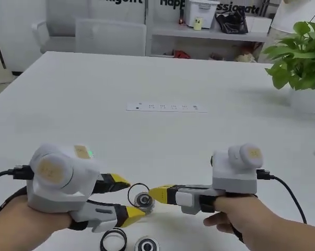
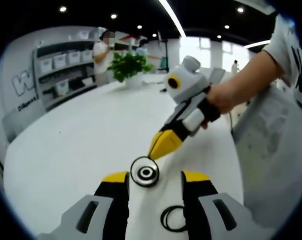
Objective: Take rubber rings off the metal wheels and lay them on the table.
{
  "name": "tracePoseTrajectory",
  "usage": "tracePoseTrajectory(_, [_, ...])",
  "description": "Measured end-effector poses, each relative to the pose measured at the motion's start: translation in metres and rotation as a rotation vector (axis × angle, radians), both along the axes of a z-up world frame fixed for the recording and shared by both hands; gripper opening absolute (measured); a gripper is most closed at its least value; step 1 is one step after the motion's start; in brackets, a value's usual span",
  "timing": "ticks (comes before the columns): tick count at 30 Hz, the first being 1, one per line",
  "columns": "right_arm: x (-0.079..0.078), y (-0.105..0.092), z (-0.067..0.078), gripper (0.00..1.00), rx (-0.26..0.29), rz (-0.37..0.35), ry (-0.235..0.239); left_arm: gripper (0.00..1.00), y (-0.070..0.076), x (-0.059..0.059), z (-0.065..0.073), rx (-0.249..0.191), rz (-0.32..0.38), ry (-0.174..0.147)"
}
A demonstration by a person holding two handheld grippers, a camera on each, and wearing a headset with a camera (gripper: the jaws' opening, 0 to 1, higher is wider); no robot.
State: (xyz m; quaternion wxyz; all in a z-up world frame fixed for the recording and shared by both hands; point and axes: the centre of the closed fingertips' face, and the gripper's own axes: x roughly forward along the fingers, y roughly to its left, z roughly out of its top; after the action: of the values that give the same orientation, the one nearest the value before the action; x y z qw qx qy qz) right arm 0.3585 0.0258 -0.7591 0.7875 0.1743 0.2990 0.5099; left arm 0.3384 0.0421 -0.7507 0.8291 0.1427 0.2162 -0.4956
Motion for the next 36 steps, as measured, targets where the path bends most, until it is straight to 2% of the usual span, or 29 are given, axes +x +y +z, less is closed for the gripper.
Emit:
tracePoseTrajectory(6, [-0.004, 0.003, 0.004, 0.0, 0.012, 0.011, 0.009, 0.49, 0.004, -0.006, 0.01, -0.022, -0.005, -0.015])
tracePoseTrajectory(19, [-0.02, 0.016, 0.008, 0.0, 0.015, 0.066, 0.016, 0.58, 0.023, -0.019, 0.019, -0.039, 0.003, -0.02])
tracePoseTrajectory(28, [-0.033, 0.026, 0.005, 0.0, 0.003, 0.118, 0.024, 0.62, 0.033, -0.031, 0.019, -0.048, 0.015, -0.014])
tracePoseTrajectory(36, [-0.049, 0.035, -0.002, 0.0, -0.021, 0.171, 0.034, 0.64, 0.038, -0.044, 0.014, -0.024, 0.005, -0.017])
